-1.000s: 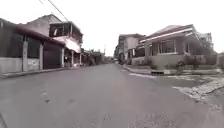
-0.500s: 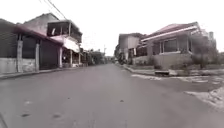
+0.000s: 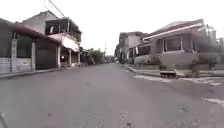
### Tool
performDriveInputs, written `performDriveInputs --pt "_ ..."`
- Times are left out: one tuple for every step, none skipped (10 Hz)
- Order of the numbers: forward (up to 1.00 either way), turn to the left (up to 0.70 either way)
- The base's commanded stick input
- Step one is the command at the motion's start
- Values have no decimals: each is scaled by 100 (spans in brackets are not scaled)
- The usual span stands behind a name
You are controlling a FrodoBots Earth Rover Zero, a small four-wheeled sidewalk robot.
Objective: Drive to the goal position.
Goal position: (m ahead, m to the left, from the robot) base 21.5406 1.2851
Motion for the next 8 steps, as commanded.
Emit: performDriveInputs --pt "100 0" --pt "100 0" --pt "100 0" --pt "100 0" --pt "100 0" --pt "100 0" --pt "100 0" --pt "100 0"
